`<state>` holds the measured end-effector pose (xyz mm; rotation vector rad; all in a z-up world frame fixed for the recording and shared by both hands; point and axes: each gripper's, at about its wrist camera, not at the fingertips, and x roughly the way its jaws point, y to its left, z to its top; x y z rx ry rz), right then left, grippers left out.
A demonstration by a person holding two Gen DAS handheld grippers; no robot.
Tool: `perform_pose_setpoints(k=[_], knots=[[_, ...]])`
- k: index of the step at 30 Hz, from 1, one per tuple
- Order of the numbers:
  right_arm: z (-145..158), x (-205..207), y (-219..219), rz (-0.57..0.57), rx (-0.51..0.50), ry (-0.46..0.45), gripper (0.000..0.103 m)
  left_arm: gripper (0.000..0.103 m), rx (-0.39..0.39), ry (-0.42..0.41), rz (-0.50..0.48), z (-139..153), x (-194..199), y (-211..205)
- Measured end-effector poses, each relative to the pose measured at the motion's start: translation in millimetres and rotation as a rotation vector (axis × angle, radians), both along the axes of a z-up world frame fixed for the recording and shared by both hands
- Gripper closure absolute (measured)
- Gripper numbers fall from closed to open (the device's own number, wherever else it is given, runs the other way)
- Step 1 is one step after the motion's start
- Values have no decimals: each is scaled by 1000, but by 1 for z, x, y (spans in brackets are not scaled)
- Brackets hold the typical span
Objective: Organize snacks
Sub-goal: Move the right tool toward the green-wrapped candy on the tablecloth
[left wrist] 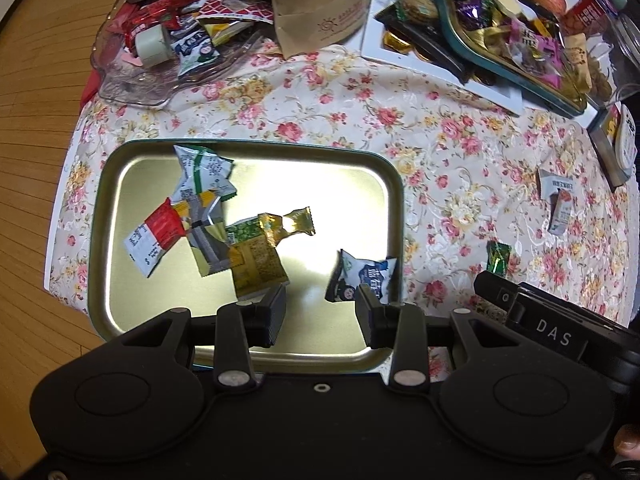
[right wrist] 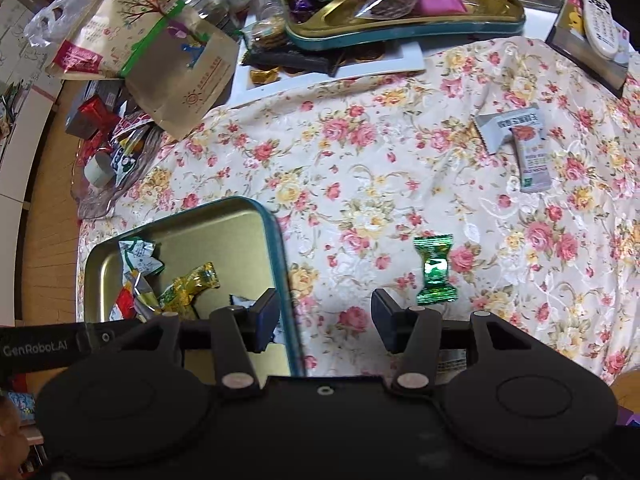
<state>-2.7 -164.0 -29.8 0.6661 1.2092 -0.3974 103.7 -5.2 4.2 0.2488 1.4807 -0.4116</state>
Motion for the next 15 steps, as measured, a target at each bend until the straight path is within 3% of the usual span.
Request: perform_pose_setpoints(k=[15], knots=[[-2, -51, -49, -83, -3, 17, 49, 57, -3, 15, -106, 1, -28, -46]])
